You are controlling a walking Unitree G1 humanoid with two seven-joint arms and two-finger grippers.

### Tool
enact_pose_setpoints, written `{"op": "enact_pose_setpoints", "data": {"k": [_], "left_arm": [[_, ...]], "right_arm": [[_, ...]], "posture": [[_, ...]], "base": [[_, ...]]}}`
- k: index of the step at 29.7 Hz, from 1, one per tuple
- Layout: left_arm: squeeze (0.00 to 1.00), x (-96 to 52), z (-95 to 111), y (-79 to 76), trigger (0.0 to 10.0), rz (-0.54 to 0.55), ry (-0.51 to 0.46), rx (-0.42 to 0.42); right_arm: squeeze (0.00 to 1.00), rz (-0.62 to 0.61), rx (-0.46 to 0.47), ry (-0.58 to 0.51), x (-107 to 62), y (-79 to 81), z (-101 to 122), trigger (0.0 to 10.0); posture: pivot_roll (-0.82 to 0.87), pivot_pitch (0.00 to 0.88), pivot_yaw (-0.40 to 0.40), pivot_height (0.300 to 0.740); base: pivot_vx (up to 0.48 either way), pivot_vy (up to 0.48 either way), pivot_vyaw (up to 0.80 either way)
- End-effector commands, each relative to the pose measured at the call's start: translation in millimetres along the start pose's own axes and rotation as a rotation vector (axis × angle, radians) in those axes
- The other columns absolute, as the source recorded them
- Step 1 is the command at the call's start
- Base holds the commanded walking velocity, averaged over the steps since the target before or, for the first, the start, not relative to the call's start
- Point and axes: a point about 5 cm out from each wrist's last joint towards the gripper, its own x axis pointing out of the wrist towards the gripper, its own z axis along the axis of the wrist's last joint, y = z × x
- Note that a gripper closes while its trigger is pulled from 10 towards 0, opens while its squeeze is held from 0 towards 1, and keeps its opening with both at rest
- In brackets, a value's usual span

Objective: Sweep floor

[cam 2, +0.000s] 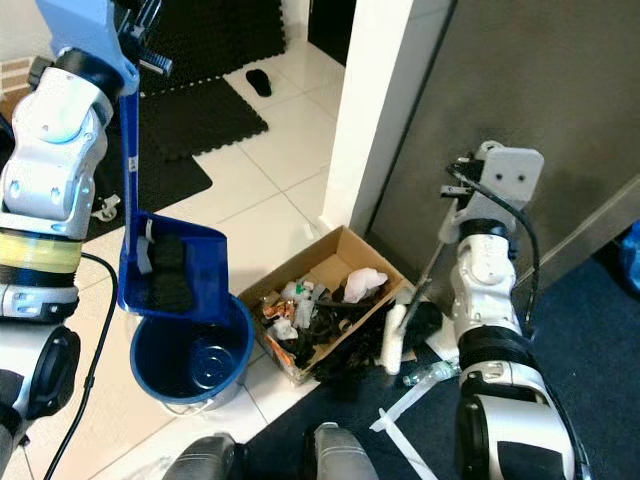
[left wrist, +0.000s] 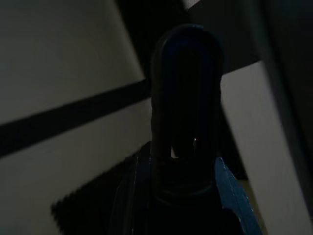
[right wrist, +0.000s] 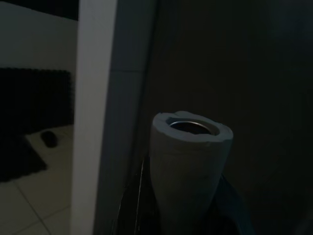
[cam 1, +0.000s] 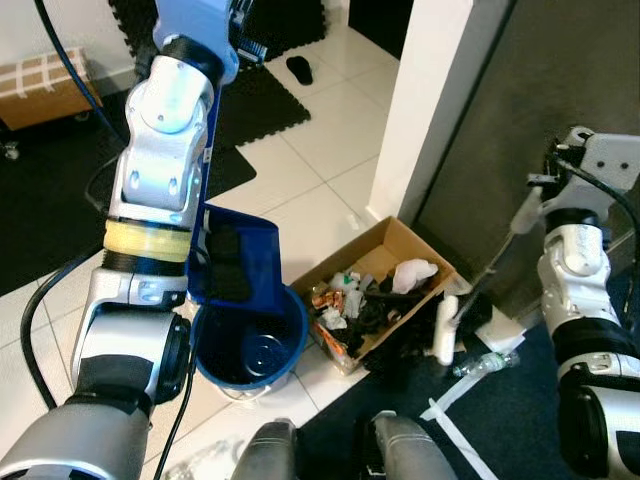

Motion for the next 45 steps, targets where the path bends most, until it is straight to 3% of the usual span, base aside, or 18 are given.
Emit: {"op": "enact_pose_setpoints", "data": {"k": [1, 6, 11, 14, 18, 24, 34, 37, 38, 45], "left_arm": [[0.00, 9.1, 23, -10.5, 10.0, -0.081, -0.107, 0.043], [0.00, -1.0, 38, -43.7, 10.0, -0.339, -0.177, -0.045], [0.00, -13.5, 46, -56.5, 10.0, -0.455, -0.193, -0.032], [0.00, -33.3, 51, -71.6, 10.0, -0.615, -0.178, -0.059], [0.00, -47.5, 49, -81.8, 10.0, -0.700, -0.147, -0.054], [0.00, -61.8, 50, -88.5, 10.0, -0.756, -0.111, -0.076], [0.00, -88.3, 51, -89.2, 10.0, -0.891, -0.032, -0.004], [0.00, -91.6, 49, -88.1, 10.0, -0.897, -0.017, 0.049], [0.00, -93.2, 48, -87.0, 10.0, -0.897, -0.003, 0.102], [0.00, -94.4, 43, -84.0, 10.0, -0.878, 0.035, 0.203]], "right_arm": [[0.00, -0.019, -0.016, -0.025, -0.9, -7.6, 3, 10.0], [0.00, -0.017, -0.021, -0.016, -4.7, -6.0, -2, 10.0], [0.00, -0.007, -0.023, -0.005, -4.6, -2.4, -4, 10.0], [0.00, 0.010, -0.022, -0.002, -3.5, 2.7, -3, 10.0], [0.00, 0.016, -0.023, -0.001, -3.5, 4.1, -3, 10.0], [0.00, 0.021, -0.024, 0.002, -3.9, 4.1, -4, 10.0], [0.00, 0.043, -0.025, 0.012, -2.9, 8.2, -5, 10.0], [0.00, 0.049, -0.024, 0.016, -2.8, 9.6, -6, 10.0], [0.00, 0.056, -0.022, 0.019, -2.7, 11.5, -6, 10.0], [0.00, 0.071, -0.019, 0.021, -1.8, 16.5, -6, 10.0]], "posture": [[-0.02, 0.062, -0.024, 0.740], [-0.02, 0.070, -0.025, 0.740], [-0.01, 0.075, -0.033, 0.740], [0.00, 0.078, -0.039, 0.740], [0.00, 0.078, -0.040, 0.740], [0.00, 0.082, -0.044, 0.740], [0.02, 0.081, -0.058, 0.740], [0.03, 0.080, -0.061, 0.740], [0.03, 0.079, -0.063, 0.740], [0.04, 0.074, -0.067, 0.740]], "base": [[0.000, 0.000, 0.00], [0.000, 0.000, 0.00], [0.000, 0.000, 0.00], [0.000, 0.000, 0.00], [0.000, 0.000, 0.00], [0.000, 0.000, 0.00], [0.000, 0.000, 0.00], [0.000, 0.000, 0.00], [0.000, 0.000, 0.00], [0.000, 0.000, 0.00]]}}
